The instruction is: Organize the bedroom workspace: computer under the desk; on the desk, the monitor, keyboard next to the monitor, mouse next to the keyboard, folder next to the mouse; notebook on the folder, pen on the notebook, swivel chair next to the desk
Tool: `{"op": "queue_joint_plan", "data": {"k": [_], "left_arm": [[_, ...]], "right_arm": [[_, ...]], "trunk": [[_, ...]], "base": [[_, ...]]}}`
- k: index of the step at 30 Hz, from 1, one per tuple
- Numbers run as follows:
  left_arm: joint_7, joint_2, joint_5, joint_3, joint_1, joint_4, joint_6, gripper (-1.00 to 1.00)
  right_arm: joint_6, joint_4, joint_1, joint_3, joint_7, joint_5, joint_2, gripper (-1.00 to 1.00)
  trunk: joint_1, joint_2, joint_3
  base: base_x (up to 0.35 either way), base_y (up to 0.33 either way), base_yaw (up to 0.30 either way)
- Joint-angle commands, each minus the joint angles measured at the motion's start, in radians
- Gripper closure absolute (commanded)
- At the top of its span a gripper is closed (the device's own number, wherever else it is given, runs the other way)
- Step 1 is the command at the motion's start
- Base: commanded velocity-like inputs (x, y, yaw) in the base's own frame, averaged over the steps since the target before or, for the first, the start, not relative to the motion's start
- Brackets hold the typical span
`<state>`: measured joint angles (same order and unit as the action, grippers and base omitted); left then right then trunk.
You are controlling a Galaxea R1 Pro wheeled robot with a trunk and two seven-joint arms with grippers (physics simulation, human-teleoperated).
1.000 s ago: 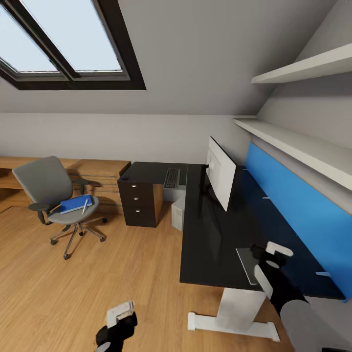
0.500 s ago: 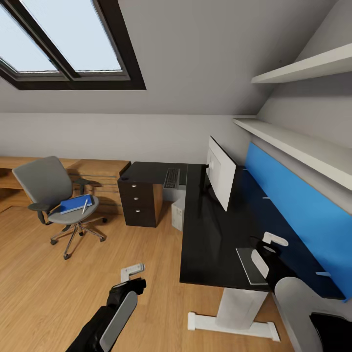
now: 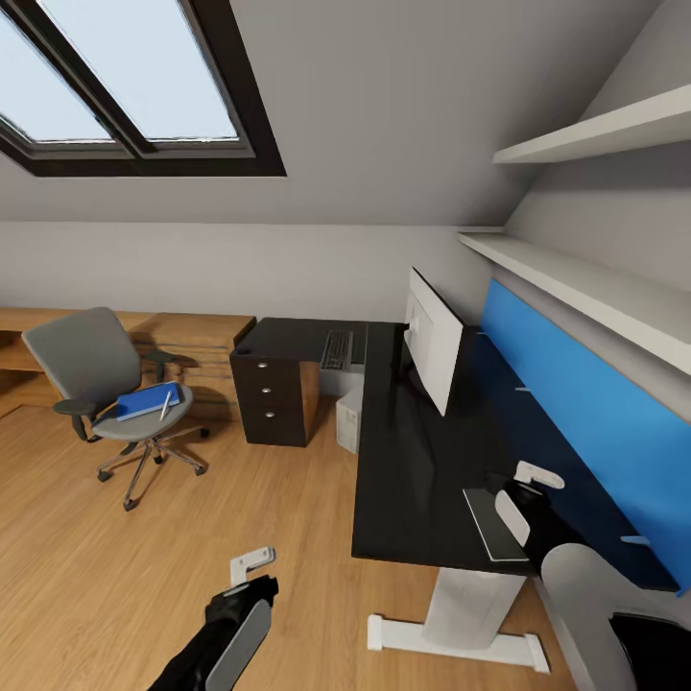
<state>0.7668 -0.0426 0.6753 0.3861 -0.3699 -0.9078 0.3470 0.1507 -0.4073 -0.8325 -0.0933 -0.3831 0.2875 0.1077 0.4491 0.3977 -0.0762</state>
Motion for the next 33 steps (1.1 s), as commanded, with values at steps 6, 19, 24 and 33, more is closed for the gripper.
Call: {"op": "queue_joint_plan", "data": {"k": [6, 19, 24, 33], "left_arm": [[0.009, 0.003, 0.002, 0.054, -0.001, 0.007, -0.028, -1.0], [0.012, 0.017, 0.009, 0.059, -0.001, 0.007, -0.106, -1.0], [0.013, 0.019, 0.01, 0.058, -0.001, 0.007, -0.11, -1.0], [0.016, 0.018, 0.012, -0.048, -0.001, -0.032, -0.107, -1.0]], "right_arm": [[0.023, 0.001, 0.0, 0.001, -0.003, 0.007, 0.003, -1.0], [0.02, 0.0, 0.001, 0.0, -0.007, 0.003, 0.007, -1.0], [0.001, 0.002, 0.003, 0.005, -0.008, -0.031, 0.007, -1.0], [-0.008, 0.044, 0.003, 0.007, -0.007, -0.07, 0.007, -1.0]], "trunk": [[0.001, 0.002, -0.002], [0.001, 0.002, -0.002], [0.001, 0.002, -0.002], [0.001, 0.002, -0.002]], "base": [[0.262, -0.087, 0.0], [0.306, -0.122, 0.0], [0.257, -0.22, 0.0], [0.068, -0.086, 0.0]]}}
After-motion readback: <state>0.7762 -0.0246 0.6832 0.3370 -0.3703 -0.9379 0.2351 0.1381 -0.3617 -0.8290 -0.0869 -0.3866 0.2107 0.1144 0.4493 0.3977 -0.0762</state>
